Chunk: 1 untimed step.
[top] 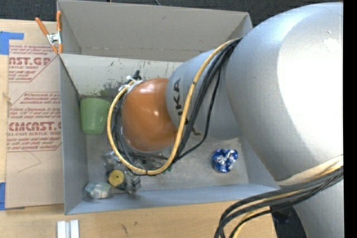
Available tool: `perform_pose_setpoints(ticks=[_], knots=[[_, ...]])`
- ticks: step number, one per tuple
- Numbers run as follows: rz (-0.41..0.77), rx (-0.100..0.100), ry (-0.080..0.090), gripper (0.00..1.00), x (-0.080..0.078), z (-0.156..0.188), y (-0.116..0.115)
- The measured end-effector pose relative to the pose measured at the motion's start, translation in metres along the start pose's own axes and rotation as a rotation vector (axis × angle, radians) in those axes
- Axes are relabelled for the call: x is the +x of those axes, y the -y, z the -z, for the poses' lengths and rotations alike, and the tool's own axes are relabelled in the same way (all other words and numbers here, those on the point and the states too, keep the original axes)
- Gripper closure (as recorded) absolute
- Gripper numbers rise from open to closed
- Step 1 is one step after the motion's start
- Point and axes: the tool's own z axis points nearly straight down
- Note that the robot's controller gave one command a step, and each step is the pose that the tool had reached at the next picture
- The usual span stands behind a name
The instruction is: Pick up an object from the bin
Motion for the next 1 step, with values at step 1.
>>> perform_pose_setpoints(ticks=[1], knots=[[0.032,0.003,0.008,1.0,-0.0148,0.1948,0.0127]])
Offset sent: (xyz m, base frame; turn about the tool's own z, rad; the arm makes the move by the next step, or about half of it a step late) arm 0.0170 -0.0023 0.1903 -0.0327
